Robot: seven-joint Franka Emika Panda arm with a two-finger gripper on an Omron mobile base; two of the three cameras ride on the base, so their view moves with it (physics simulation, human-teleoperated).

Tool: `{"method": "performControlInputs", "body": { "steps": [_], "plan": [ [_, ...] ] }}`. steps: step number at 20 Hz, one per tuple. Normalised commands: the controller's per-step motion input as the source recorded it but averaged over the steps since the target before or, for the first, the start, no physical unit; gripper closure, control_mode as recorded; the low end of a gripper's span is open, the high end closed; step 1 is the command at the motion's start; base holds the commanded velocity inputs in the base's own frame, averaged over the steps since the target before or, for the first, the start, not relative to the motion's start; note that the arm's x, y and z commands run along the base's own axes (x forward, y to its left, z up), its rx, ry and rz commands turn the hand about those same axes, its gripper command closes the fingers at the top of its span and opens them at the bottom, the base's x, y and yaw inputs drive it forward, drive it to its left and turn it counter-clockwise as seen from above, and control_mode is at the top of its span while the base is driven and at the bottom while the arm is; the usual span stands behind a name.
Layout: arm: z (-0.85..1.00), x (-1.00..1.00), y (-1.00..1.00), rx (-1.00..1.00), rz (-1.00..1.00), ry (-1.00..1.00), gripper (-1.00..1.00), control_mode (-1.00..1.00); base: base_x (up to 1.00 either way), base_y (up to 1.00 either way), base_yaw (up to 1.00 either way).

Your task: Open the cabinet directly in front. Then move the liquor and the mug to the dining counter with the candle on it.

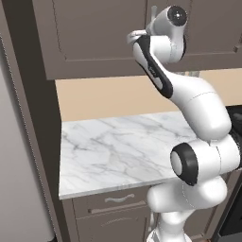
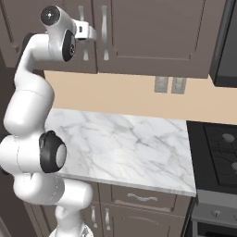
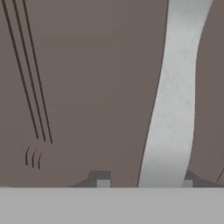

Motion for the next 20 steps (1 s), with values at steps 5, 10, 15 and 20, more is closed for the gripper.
{"method": "performControlInputs", "body": {
  "steps": [5,10,15,20],
  "plan": [
    [-0.12,-0.33,0.86,0.0,0.15,0.0,1.0,-1.0,0.0,0.0,0.0],
    [-0.07,-0.41,0.96,0.0,0.16,0.0,1.0,-1.0,0.0,0.0,0.0],
    [-0.02,-0.41,1.0,0.0,0.1,-0.02,1.0,-1.0,0.0,0.0,0.0],
    [-0.04,-0.43,1.0,0.0,0.08,-0.04,1.0,-1.0,0.0,0.0,0.0]
  ]
}}
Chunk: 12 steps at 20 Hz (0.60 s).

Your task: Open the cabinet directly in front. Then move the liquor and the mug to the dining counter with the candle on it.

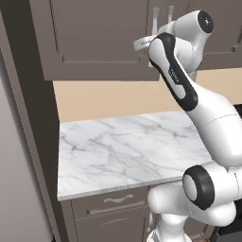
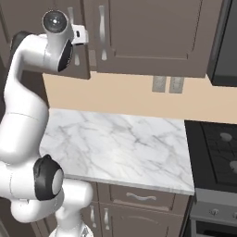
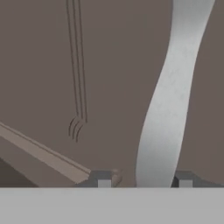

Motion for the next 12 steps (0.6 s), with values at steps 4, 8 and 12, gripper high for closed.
{"method": "performControlInputs", "body": {
  "steps": [4,8,12],
  "plan": [
    [-0.1,-0.4,1.0,0.0,0.07,-0.04,1.0,-1.0,0.0,0.0,0.0],
    [-0.1,-0.44,1.0,-0.01,0.05,-0.03,1.0,-1.0,0.0,0.0,0.0],
    [-0.1,-0.47,1.0,-0.01,0.04,-0.02,1.0,-1.0,0.0,0.0,0.0]
  ]
}}
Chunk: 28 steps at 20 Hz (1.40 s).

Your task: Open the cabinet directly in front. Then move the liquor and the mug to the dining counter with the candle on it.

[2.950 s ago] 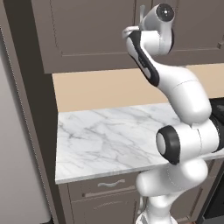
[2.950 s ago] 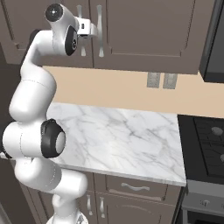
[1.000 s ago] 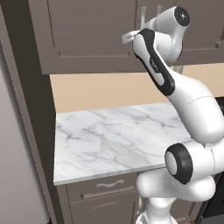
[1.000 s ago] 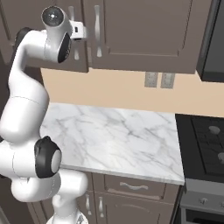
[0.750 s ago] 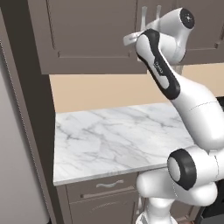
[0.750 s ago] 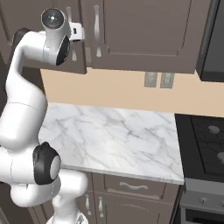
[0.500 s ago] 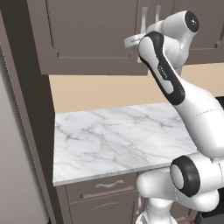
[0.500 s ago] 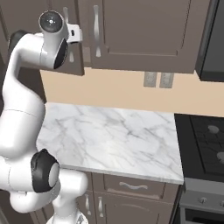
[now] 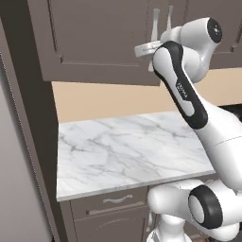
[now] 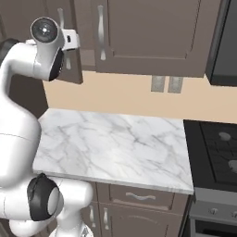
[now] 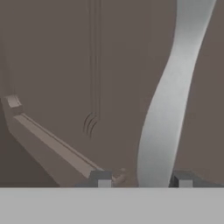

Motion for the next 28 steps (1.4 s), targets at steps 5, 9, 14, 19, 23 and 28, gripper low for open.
{"method": "performControlInputs", "body": {
  "steps": [5,9,14,19,23,28],
  "plan": [
    [-0.14,-0.48,1.0,-0.02,0.03,-0.05,1.0,-1.0,0.0,0.0,0.0],
    [-0.17,-0.46,1.0,-0.04,0.01,-0.07,1.0,-1.0,0.0,0.0,0.0],
    [-0.17,-0.43,1.0,-0.06,0.0,-0.05,1.0,-1.0,0.0,0.0,0.0],
    [-0.19,-0.36,1.0,-0.08,0.0,-0.04,1.0,-1.0,0.0,0.0,0.0],
    [-0.19,-0.35,0.96,-0.09,0.0,-0.06,1.0,-1.0,0.0,0.0,0.0],
    [-0.15,-0.28,0.72,-0.06,0.0,-0.06,1.0,-1.0,0.0,0.0,0.0]
  ]
}}
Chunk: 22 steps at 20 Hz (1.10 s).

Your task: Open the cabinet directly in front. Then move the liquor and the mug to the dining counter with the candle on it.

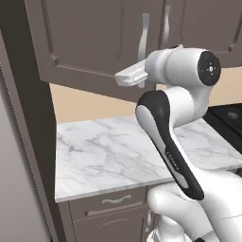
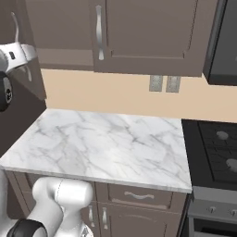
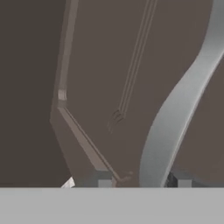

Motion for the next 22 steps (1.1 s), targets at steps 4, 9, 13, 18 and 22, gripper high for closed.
{"method": "performControlInputs", "body": {
  "steps": [4,9,13,18,22],
  "plan": [
    [-0.15,-0.22,0.44,-0.02,0.0,-0.03,1.0,-1.0,0.0,0.0,0.0],
    [-0.17,-0.15,0.18,0.0,0.0,0.0,1.0,-1.0,0.0,0.0,0.0],
    [-0.1,-0.23,0.0,0.0,0.0,0.0,-1.0,-1.0,0.0,0.0,0.0],
    [-0.03,-0.73,-0.18,0.0,0.0,-0.05,-1.0,-1.0,0.0,0.0,0.0],
    [-0.08,-1.0,-0.32,0.01,0.0,-0.12,-1.0,-1.0,0.0,0.0,0.0]
  ]
}}
